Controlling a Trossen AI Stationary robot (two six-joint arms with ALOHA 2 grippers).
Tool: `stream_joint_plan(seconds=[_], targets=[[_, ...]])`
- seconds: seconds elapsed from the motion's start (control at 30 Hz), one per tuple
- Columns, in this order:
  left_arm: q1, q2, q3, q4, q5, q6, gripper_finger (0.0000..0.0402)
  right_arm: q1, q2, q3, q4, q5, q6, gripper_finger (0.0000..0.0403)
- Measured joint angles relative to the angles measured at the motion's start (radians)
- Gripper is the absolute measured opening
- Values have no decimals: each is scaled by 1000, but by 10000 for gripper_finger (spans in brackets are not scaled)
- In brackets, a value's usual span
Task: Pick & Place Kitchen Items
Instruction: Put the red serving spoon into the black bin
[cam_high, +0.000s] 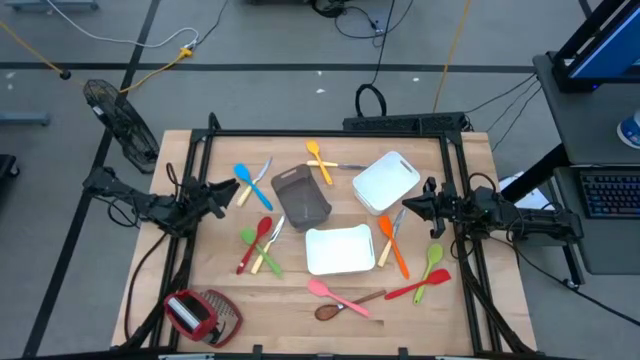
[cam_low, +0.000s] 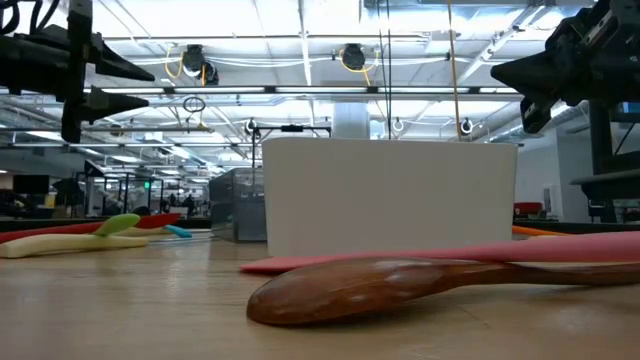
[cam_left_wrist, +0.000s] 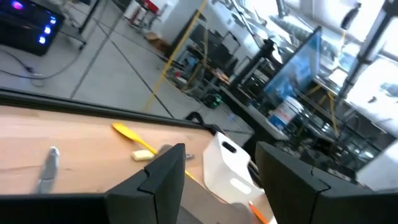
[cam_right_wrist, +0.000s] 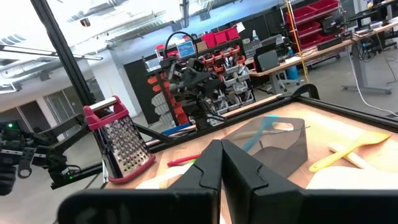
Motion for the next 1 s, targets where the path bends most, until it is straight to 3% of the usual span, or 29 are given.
stream_joint_plan(seconds=[0.7, 1.0], targets=[[0, 3, 47, 102, -48, 60, 200, 0, 0, 0, 0, 0, 0, 0], [0, 169, 156, 100, -110, 55, 200, 0, 0, 0, 0, 0, 0, 0]])
